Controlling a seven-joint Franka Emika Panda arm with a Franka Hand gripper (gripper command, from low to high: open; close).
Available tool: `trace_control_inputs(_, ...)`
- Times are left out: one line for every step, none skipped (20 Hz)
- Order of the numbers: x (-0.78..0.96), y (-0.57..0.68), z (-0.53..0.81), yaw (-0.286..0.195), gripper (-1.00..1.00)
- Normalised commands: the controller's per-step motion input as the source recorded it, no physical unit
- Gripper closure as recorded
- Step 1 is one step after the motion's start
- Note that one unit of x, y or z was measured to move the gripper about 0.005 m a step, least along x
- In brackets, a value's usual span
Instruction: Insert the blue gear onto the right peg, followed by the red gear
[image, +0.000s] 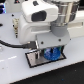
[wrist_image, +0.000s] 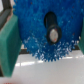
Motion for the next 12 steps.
trace_control_inputs(0.01, 0.14, 0.4, 0.0, -1.0)
trace_control_inputs(0.02, 0.16, 0.54, 0.0, -1.0)
trace_control_inputs(-0.01, 0.14, 0.61, 0.0, -1.0)
trace_control_inputs(-0.1, 0.13, 0.62, 0.0, -1.0)
trace_control_inputs(-0.07, 0.07, 0.27, 0.0, -1.0)
trace_control_inputs(-0.16, 0.15, 0.6, 0.0, -1.0)
trace_control_inputs(-0.23, 0.16, 0.55, 0.0, -1.0)
trace_control_inputs(-0.32, 0.16, 0.45, 0.0, -1.0)
trace_control_inputs(-0.43, 0.18, 0.36, 0.0, -1.0)
trace_control_inputs(-0.46, 0.23, 0.34, 0.0, -1.0)
trace_control_inputs(-0.45, 0.25, 0.26, 0.0, -1.0)
trace_control_inputs(-0.49, 0.27, 0.17, 0.0, -1.0)
